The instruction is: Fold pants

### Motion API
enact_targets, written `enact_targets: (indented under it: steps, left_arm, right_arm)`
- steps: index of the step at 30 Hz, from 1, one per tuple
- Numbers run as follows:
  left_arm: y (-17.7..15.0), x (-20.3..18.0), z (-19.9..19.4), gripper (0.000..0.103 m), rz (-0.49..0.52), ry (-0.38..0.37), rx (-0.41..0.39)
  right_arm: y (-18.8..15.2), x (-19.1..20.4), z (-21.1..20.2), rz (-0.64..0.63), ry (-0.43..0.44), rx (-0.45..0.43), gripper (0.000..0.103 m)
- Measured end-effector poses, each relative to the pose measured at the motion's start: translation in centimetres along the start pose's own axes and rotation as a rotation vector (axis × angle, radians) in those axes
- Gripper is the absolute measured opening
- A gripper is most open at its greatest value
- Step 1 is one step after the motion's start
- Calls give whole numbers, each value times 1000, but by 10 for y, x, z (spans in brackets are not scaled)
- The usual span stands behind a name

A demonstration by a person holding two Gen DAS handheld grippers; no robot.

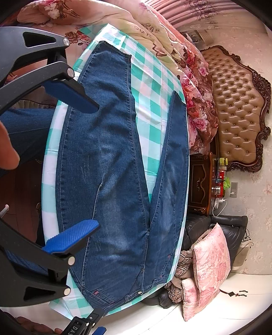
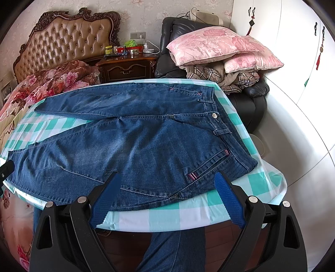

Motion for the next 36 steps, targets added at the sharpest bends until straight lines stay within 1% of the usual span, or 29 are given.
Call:
enact_targets:
  steps: [33, 36]
  left_arm:
    - [-5, -2, 2, 102, -5, -4, 10]
    - [-6, -2, 4, 102, -11, -12, 14]
  right_arm:
    - [-2, -1, 2, -2, 0, 4, 88]
    - [-5, 0, 6, 15, 27, 19, 88]
Point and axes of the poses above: each gripper's, at about its wrist camera, not at the fingertips, and z roughly the way its jaws point, x to its left, y to its top, the point moved 8 cm from there along z, roughly the way its jaws point, and after that the axes turned 3 degrees about -x, right-handed, at the moved point
